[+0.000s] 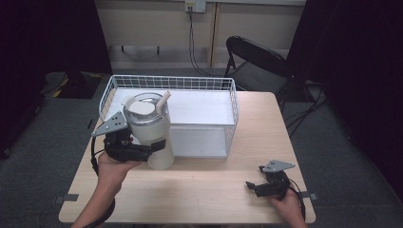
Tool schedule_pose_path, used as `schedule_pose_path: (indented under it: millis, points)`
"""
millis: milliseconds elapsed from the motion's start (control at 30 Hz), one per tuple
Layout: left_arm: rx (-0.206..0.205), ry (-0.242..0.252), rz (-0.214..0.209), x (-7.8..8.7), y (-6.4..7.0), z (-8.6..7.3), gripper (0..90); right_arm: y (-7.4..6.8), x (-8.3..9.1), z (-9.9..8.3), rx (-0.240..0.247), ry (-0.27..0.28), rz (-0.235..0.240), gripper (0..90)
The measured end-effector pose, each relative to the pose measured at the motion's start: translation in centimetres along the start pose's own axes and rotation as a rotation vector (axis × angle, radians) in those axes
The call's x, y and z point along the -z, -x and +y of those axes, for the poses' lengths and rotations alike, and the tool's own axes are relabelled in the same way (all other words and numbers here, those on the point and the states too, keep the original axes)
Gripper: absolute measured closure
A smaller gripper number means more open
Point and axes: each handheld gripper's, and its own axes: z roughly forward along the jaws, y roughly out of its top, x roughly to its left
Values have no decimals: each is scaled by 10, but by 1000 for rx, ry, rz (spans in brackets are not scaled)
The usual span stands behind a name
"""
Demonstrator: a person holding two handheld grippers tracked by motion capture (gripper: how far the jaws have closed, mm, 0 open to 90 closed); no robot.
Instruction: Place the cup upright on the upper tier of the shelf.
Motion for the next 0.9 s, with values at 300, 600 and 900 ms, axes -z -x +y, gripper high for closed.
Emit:
schedule_pose_path:
  millis: [300, 600, 900]
  points:
    - [1, -9, -8, -2, -1, 21, 103, 0, 0, 0, 0, 0, 0, 133]
    - [7, -14, -5, -2, -3, 36, 103, 0, 0, 0, 0, 0, 0, 133]
    - [2, -24, 6, -2, -7, 53, 103, 0, 0, 0, 0, 0, 0, 133]
